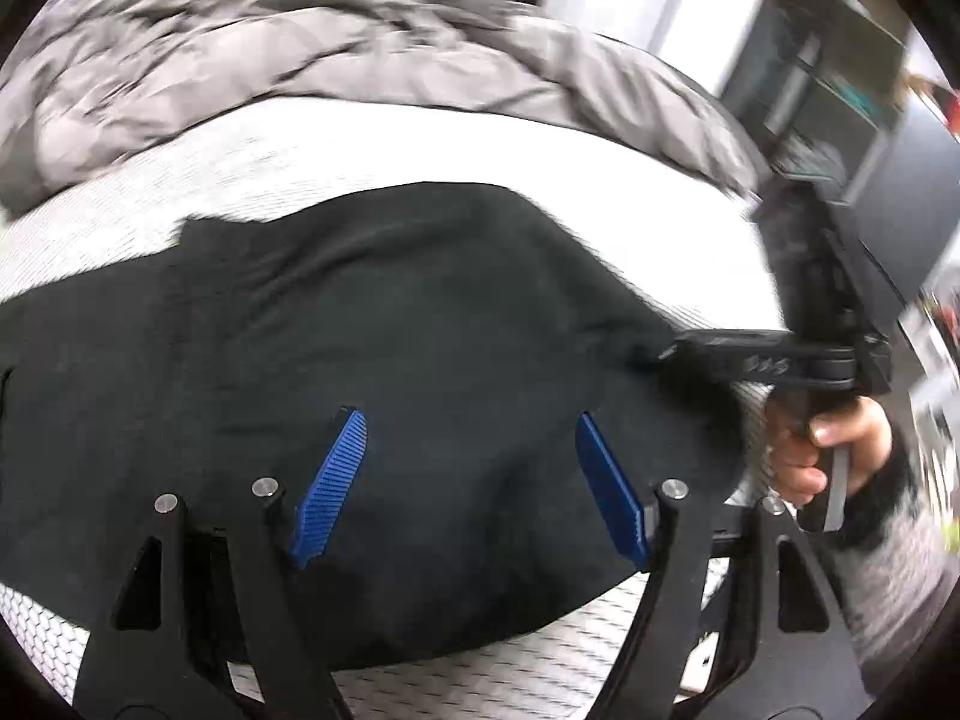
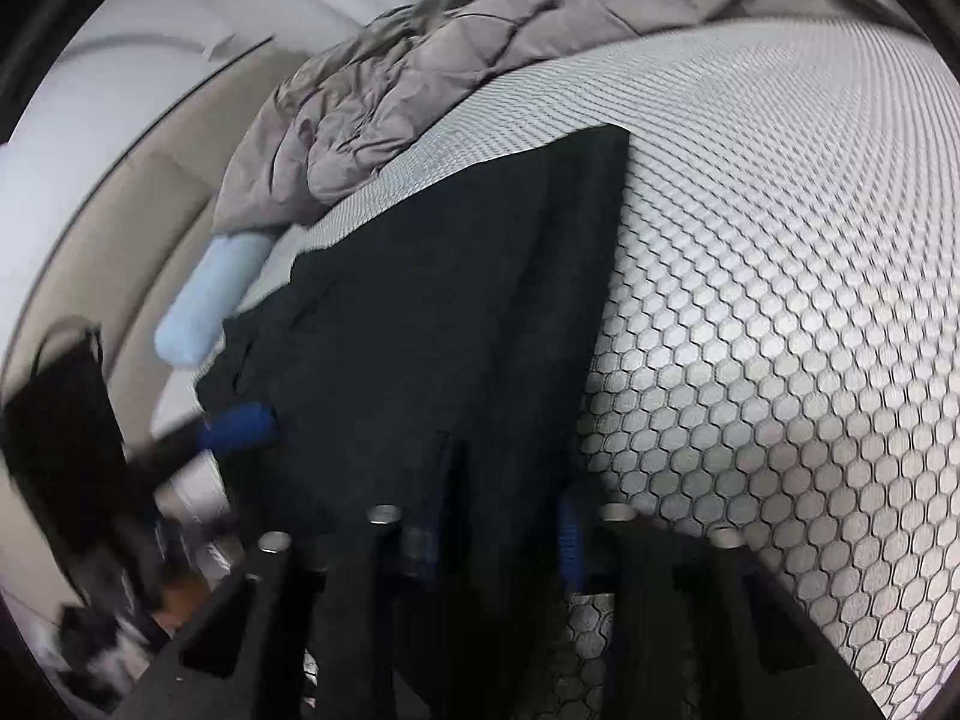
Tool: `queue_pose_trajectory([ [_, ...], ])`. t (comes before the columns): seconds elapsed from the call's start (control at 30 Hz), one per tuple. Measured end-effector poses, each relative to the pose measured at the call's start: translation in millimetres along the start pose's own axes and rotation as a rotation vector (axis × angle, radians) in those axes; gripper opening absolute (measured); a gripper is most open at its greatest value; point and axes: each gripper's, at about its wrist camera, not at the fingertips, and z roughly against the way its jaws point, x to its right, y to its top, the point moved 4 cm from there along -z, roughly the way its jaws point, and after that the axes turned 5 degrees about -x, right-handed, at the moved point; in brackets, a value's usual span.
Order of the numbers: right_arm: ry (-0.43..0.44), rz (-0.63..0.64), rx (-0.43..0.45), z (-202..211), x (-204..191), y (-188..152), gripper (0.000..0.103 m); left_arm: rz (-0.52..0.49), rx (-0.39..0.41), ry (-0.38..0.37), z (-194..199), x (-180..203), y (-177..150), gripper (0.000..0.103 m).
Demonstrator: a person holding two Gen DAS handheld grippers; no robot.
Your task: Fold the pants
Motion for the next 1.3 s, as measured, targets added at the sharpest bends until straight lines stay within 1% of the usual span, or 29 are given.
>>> queue_pose_trajectory([
  [0.03, -0.022, 0.003, 0.024, 2.9, 2.7, 6.8, 0.014, 0.018, 0.005, 0.018, -0.7, -8.1, 1.3, 0.070],
  [0.07, -0.067, 0.011, 0.037, 3.4, 6.7, 14.1, 0.015, 0.036, 0.007, 0.035, -1.6, -16.0, 2.6, 0.070],
  [0.1, -0.131, 0.020, 0.040, 1.4, 10.4, 21.7, 0.018, 0.046, 0.007, 0.045, -2.0, -22.7, 1.9, 0.070],
  [0.13, -0.164, 0.017, 0.029, -0.4, 13.0, 25.6, 0.023, 0.053, 0.008, 0.051, -2.7, -27.1, 2.9, 0.070],
  [0.17, -0.187, 0.007, 0.010, -2.0, 14.0, 30.3, 0.024, 0.054, 0.013, 0.058, -2.3, -30.3, 4.2, 0.070],
  [0.2, -0.188, 0.001, 0.014, -1.2, 12.1, 32.3, 0.024, 0.048, 0.018, 0.066, -2.5, -31.9, 4.6, 0.070],
  [0.23, -0.202, 0.009, 0.031, 3.7, 8.9, 32.9, 0.024, 0.034, 0.030, 0.070, 0.0, -30.3, 5.1, 0.070],
  [0.27, -0.237, 0.035, 0.072, 8.6, -0.7, 38.1, 0.025, 0.015, 0.042, 0.070, 2.5, -24.2, 6.3, 0.070],
  [0.33, -0.279, 0.088, 0.132, 24.5, -9.2, 37.7, 0.027, -0.039, 0.077, 0.057, 9.7, -9.0, 7.4, 0.070],
  [0.37, -0.287, 0.118, 0.167, 32.5, -17.8, 35.5, 0.030, -0.072, 0.091, 0.052, 9.9, -3.1, 8.8, 0.070],
  [0.4, -0.285, 0.145, 0.181, 40.2, -22.9, 30.1, 0.031, -0.091, 0.093, 0.052, 9.3, 4.0, 8.9, 0.070],
  [0.43, -0.278, 0.171, 0.194, 44.7, -29.8, 26.4, 0.032, -0.108, 0.081, 0.052, 4.7, 9.0, 9.1, 0.070],
  [0.47, -0.270, 0.191, 0.206, 47.7, -35.9, 23.2, 0.032, -0.116, 0.059, 0.045, -1.9, 13.5, 9.2, 0.067],
  [0.5, -0.260, 0.220, 0.210, 49.0, -43.6, 18.2, 0.032, -0.116, 0.036, 0.039, -8.5, 18.0, 7.5, 0.062],
  [0.53, -0.263, 0.243, 0.211, 47.5, -51.9, 16.7, 0.032, -0.114, 0.008, 0.039, -16.3, 18.9, 7.2, 0.048],
  [0.57, -0.257, 0.267, 0.209, 45.1, -59.6, 14.4, 0.032, -0.110, -0.027, 0.045, -25.1, 18.1, 5.8, 0.036],
  [0.6, -0.231, 0.287, 0.191, 40.1, -65.6, 12.0, 0.032, -0.108, -0.048, 0.055, -30.0, 17.6, 1.1, 0.032],
  [0.63, -0.211, 0.294, 0.164, 32.4, -69.2, 9.8, 0.032, -0.108, -0.061, 0.068, -35.3, 14.8, -1.1, 0.025],
  [0.67, -0.209, 0.293, 0.148, 18.2, -76.1, 11.9, 0.032, -0.110, -0.067, 0.075, -37.9, 13.3, -3.1, 0.021],
  [0.7, -0.210, 0.298, 0.116, 5.5, -78.8, 11.3, 0.032, -0.110, -0.072, 0.077, -39.4, 10.9, -3.8, 0.019],
  [0.83, -0.230, 0.324, 0.027, -27.1, -80.6, 0.8, 0.032, -0.114, -0.076, 0.060, -41.0, 6.6, -8.6, 0.018],
  [0.93, -0.290, 0.367, -0.010, -41.8, -79.9, -5.5, 0.032, -0.124, -0.080, 0.067, -41.6, 7.3, -11.6, 0.018],
  [1.03, -0.357, 0.375, -0.015, -37.5, -69.2, -9.2, 0.032, -0.132, -0.080, 0.073, -38.0, 7.1, -15.0, 0.018],
  [1.07, -0.426, 0.373, -0.001, -31.5, -61.3, -10.6, 0.031, -0.132, -0.081, 0.071, -37.0, 6.7, -15.8, 0.018],
  [1.13, -0.531, 0.377, 0.019, -23.4, -49.1, -13.2, 0.031, -0.133, -0.084, 0.068, -35.7, 7.2, -16.7, 0.018],
  [1.17, -0.543, 0.367, 0.022, -19.8, -42.9, -14.0, 0.031, -0.132, -0.087, 0.068, -35.6, 7.1, -17.0, 0.018],
  [1.23, -0.534, 0.340, 0.028, -15.9, -35.6, -11.8, 0.031, -0.131, -0.089, 0.069, -35.4, 9.0, -16.8, 0.018],
  [1.3, -0.528, 0.351, 0.037, -13.5, -35.6, -11.8, 0.032, -0.126, -0.081, 0.044, -30.3, 10.3, -14.2, 0.018],
])
